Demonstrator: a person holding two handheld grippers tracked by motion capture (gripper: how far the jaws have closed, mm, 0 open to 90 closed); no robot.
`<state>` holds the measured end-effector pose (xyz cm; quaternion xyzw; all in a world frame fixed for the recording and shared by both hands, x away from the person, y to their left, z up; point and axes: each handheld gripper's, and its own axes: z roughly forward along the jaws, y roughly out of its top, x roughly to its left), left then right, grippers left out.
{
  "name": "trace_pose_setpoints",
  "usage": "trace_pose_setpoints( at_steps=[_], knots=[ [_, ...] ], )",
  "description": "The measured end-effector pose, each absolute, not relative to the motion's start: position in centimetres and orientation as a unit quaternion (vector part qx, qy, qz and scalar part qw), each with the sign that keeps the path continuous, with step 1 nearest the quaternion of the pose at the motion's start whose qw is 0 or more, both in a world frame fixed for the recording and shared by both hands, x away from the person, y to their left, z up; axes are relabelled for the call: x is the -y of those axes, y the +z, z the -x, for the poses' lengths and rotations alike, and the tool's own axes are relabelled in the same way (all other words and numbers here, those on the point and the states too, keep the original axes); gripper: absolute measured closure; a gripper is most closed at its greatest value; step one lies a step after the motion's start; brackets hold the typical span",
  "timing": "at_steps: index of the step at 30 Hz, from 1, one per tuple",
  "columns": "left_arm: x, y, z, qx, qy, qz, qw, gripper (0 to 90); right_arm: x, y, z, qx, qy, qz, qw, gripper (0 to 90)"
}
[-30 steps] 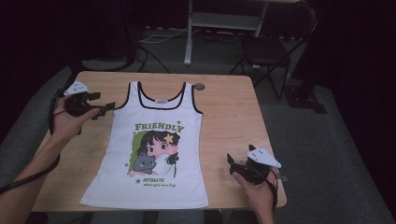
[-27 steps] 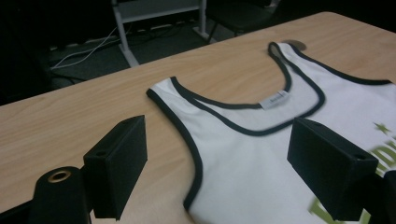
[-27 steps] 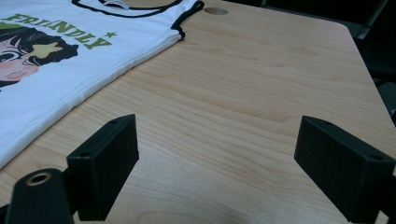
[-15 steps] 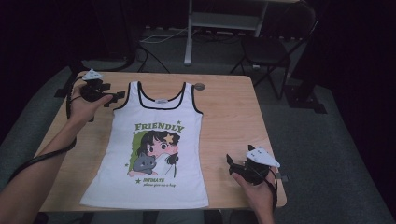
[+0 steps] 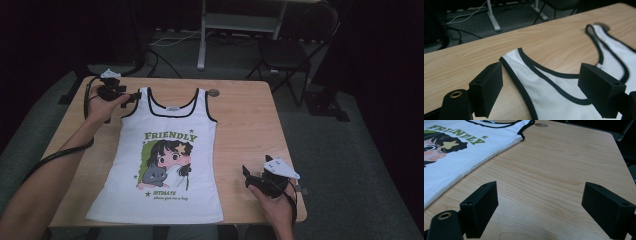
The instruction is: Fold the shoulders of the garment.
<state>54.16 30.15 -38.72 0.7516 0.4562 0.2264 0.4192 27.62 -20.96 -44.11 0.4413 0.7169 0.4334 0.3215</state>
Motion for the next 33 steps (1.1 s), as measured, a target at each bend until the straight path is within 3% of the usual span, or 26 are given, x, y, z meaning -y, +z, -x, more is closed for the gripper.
trace_pose_setpoints(
  at_steps=[10,12,21,23,33],
  knots=[
    [-30.7,-39.9,-56.0,-0.487,0.212,-0.735,0.422,20.0,20.9,-44.1,-27.6,-0.718,0.432,-0.441,0.321,13.3],
    [-30.9,-40.2,-56.1,-0.489,0.211,-0.733,0.424,27.1,21.0,-44.1,-27.7,-0.716,0.435,-0.444,0.318,13.3],
    [-30.5,-40.5,-57.7,-0.506,0.204,-0.731,0.41,27.3,20.8,-44.1,-27.7,-0.723,0.427,-0.438,0.321,13.3],
    [-30.1,-40.4,-58.0,-0.507,0.21,-0.734,0.399,37.4,20.8,-44.1,-27.7,-0.722,0.428,-0.44,0.32,13.2],
    [-29.6,-41.5,-59.5,-0.545,0.201,-0.728,0.363,42.3,20.7,-44.1,-27.7,-0.724,0.427,-0.435,0.322,13.2]
  ],
)
